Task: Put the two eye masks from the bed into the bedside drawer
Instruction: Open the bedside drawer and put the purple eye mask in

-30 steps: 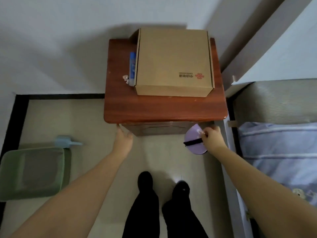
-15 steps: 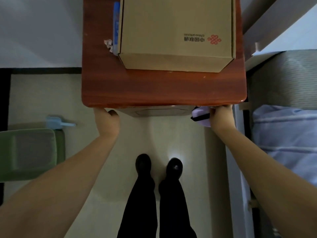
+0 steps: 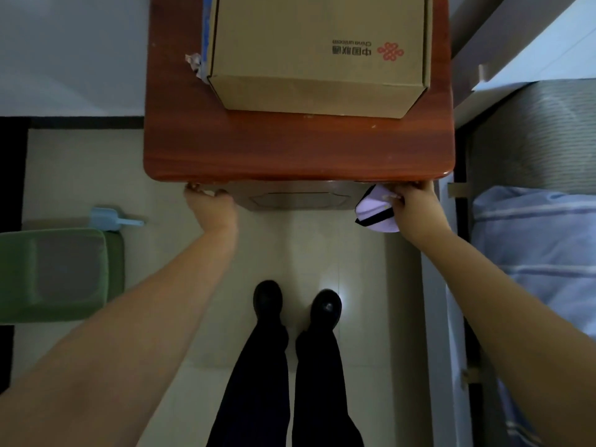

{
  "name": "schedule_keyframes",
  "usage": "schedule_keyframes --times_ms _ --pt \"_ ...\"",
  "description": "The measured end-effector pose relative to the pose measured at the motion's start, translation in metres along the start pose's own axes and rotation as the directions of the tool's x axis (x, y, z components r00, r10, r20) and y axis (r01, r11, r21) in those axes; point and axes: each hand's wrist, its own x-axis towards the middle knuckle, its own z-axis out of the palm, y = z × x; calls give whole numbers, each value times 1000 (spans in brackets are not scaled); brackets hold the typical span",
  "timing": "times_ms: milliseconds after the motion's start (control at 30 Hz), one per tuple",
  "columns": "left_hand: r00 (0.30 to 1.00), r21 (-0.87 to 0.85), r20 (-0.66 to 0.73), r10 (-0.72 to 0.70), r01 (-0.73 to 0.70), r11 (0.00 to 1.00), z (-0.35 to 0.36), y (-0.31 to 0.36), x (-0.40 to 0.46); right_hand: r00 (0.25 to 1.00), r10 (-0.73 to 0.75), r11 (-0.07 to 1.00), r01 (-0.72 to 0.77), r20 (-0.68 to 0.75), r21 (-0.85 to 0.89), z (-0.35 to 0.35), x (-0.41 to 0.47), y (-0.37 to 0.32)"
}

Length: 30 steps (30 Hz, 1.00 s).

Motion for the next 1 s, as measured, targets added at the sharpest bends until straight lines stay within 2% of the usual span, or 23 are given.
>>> schedule_keyframes --times_ms 100,300,400,467,533,567,633,767,800,867,933,967,1000 --pt "986 91 17 165 -166 982 -18 -2 23 998 31 998 -28 -53 51 9 -8 -6" --pt "952 223 117 282 -302 927 -37 -12 21 992 69 995 -61 -104 78 7 -11 -3" --pt "955 274 154 255 -289 917 -59 -33 7 995 59 994 -51 -86 92 17 -35 9" --pt "961 281 172 216 -258 924 -74 -53 -6 994 107 966 -97 -30 240 31 -61 20" --pt "962 302 205 182 -239 923 -88 -72 -15 978 203 881 -203 46 427 44 -82 29" --pt "957 322 232 173 -244 915 -93 -81 -18 969 236 858 -242 70 452 50 -88 33" --pt "949 353 277 151 -247 903 -98 -97 -19 965 243 873 -264 102 410 59 -95 42" --pt "943 370 312 115 -232 900 -92 -108 -16 978 186 943 -205 96 260 66 -96 49" --pt "945 375 314 90 -210 903 -90 -108 -16 973 174 968 -198 154 157 65 -92 47" --pt "958 382 277 69 -175 907 -91 -100 -24 903 187 978 -207 387 9 56 -88 31" --pt "947 388 228 225 -301 871 -92 -86 -42 817 60 976 -170 573 139 40 -88 2" --pt "918 363 259 302 -382 850 -90 -79 -54 803 -13 947 -180 595 264 31 -88 -18" --pt "885 287 346 311 -415 863 -86 -73 -65 810 -65 899 -206 583 387 24 -88 -37"
